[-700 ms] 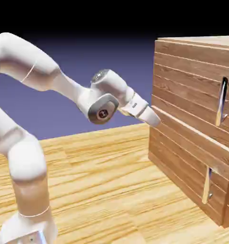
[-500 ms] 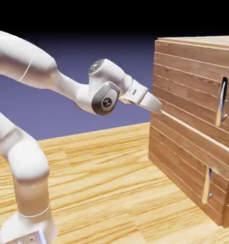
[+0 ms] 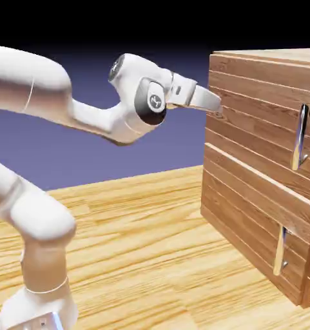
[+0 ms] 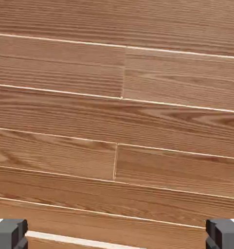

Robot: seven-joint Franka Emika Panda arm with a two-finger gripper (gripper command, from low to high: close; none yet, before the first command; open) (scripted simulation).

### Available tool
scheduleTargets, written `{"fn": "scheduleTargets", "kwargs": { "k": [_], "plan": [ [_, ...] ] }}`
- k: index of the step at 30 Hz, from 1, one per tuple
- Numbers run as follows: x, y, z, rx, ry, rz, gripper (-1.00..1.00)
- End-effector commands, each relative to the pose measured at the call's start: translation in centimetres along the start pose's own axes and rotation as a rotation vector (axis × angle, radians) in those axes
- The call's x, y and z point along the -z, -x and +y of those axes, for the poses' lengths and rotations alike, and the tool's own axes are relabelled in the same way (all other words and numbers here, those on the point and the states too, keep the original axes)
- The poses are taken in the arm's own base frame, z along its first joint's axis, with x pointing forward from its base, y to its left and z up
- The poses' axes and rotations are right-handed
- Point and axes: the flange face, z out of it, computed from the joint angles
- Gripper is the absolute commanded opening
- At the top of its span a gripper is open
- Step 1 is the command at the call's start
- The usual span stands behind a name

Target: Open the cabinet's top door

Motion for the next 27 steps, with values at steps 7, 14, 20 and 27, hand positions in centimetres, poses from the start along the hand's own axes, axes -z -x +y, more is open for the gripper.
{"fn": "scheduleTargets", "kwargs": {
  "k": [7, 14, 20, 27],
  "plan": [
    [1.2, -2.6, 0.5, -0.006, -0.068, 0.079, 0.0],
    [1.3, -4.9, 2.4, -0.023, -0.124, 0.151, 0.0],
    [0.4, -6.6, 4.9, -0.041, -0.161, 0.205, 0.0],
    [-1.8, -8.0, 8.6, -0.065, -0.193, 0.256, 0.0]
  ]
}}
